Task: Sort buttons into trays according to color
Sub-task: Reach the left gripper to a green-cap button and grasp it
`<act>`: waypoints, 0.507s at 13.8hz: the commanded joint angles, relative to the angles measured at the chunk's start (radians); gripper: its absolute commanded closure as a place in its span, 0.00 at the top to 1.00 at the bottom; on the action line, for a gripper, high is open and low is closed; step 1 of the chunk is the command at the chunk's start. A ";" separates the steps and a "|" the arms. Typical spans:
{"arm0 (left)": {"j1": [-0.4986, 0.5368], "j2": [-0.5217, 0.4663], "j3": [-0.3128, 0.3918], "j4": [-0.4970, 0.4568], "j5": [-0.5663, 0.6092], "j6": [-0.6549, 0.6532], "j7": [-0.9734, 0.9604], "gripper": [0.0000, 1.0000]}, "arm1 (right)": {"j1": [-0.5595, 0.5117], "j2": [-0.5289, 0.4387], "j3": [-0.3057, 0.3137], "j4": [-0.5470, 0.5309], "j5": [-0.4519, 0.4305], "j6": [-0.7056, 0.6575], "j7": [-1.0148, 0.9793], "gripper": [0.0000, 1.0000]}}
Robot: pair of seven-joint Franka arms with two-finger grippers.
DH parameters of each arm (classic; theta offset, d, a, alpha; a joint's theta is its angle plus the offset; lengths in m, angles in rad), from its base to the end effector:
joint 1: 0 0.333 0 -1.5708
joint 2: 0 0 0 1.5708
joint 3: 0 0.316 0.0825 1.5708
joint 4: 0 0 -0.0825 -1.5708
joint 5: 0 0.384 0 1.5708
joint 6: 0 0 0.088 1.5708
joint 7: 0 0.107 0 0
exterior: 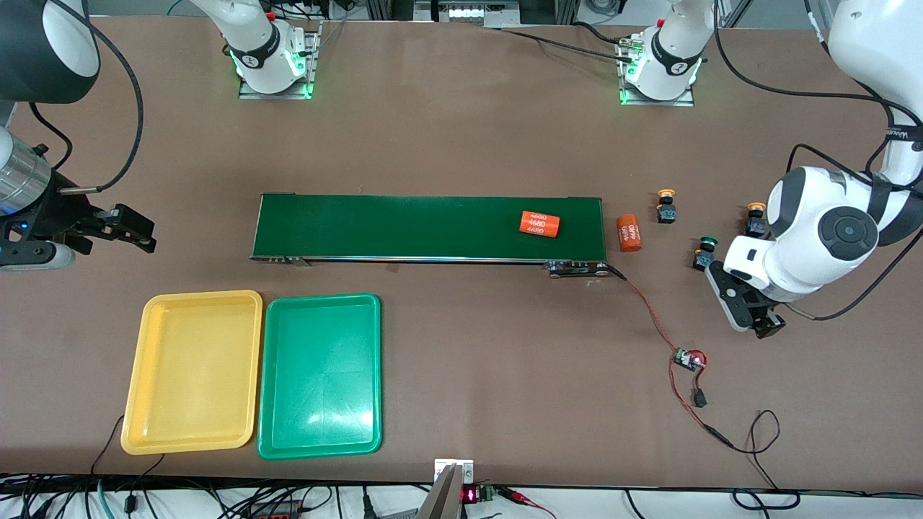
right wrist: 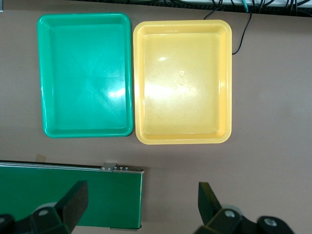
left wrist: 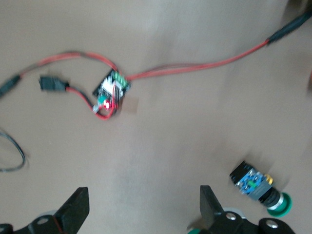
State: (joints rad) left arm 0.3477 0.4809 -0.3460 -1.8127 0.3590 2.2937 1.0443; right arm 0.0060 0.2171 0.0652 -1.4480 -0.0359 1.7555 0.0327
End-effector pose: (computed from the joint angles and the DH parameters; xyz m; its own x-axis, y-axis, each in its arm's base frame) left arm 0.6515 0.0264 0.2922 0.3297 -0.9399 -0.0883 -0.9427 -0.3227 -0.0848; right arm 0.6348 0.0377 0.5714 0.9949 0.0420 0.0913 0.0404 -0.9990 0.0187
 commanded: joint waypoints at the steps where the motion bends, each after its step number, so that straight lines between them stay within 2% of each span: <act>1: -0.009 0.014 0.067 -0.003 -0.003 0.010 -0.052 1.00 | -0.008 0.008 0.005 0.020 0.001 -0.005 -0.011 1.00; 3: -0.016 0.012 0.102 -0.040 -0.040 -0.009 -0.220 1.00 | -0.008 0.008 0.005 0.020 0.002 -0.005 -0.011 1.00; 7: -0.015 0.002 0.101 -0.080 -0.055 -0.126 -0.600 1.00 | -0.008 0.008 0.005 0.020 0.004 -0.005 -0.007 1.00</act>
State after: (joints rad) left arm 0.3444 0.5046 -0.2521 -1.8678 0.3297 2.2145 0.5938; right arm 0.0055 0.2171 0.0652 -1.4480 -0.0358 1.7555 0.0327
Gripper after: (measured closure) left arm 0.000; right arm 0.000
